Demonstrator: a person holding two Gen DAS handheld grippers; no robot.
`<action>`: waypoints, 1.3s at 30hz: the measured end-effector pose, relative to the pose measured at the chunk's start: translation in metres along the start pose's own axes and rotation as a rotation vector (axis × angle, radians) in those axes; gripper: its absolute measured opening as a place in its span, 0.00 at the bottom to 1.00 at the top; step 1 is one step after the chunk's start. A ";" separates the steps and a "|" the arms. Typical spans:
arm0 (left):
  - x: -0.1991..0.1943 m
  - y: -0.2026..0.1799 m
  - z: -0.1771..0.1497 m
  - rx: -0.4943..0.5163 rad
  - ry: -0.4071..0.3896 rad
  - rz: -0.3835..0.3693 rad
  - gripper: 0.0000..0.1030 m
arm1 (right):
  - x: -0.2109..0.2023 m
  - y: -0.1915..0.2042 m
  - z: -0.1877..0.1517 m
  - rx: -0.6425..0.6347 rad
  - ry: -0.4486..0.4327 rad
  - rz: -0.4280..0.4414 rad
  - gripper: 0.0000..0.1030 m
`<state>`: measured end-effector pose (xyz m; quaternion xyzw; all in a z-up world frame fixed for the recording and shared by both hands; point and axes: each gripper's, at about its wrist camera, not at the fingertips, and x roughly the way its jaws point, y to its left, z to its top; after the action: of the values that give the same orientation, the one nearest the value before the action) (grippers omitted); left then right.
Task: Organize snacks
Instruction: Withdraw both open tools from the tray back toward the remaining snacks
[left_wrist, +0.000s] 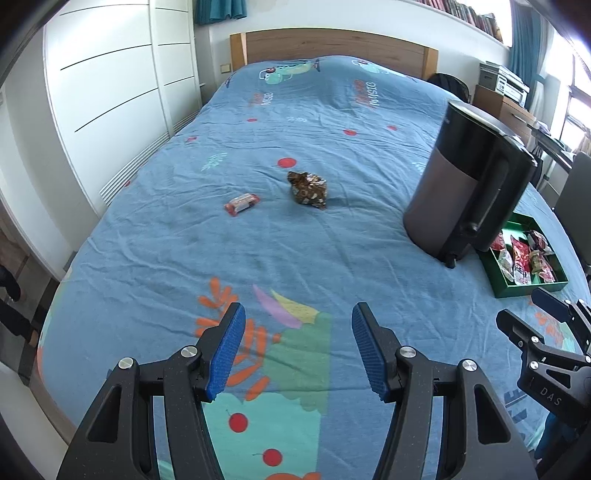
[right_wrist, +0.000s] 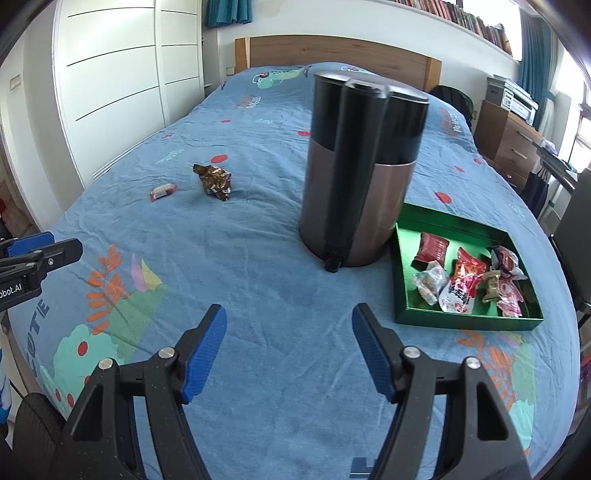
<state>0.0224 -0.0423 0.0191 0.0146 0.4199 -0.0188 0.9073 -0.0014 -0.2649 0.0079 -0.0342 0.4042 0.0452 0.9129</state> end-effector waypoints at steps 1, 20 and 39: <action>0.000 0.002 0.000 -0.004 0.000 0.001 0.53 | 0.000 0.002 0.000 -0.003 0.000 0.003 1.00; -0.002 0.061 0.002 -0.076 -0.010 0.052 0.53 | 0.004 0.051 0.018 -0.065 -0.014 0.040 1.00; 0.003 0.107 0.001 -0.131 -0.011 0.098 0.54 | 0.002 0.084 0.026 -0.120 -0.019 0.078 1.00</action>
<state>0.0298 0.0642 0.0187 -0.0246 0.4139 0.0529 0.9085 0.0101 -0.1785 0.0214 -0.0725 0.3929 0.1054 0.9106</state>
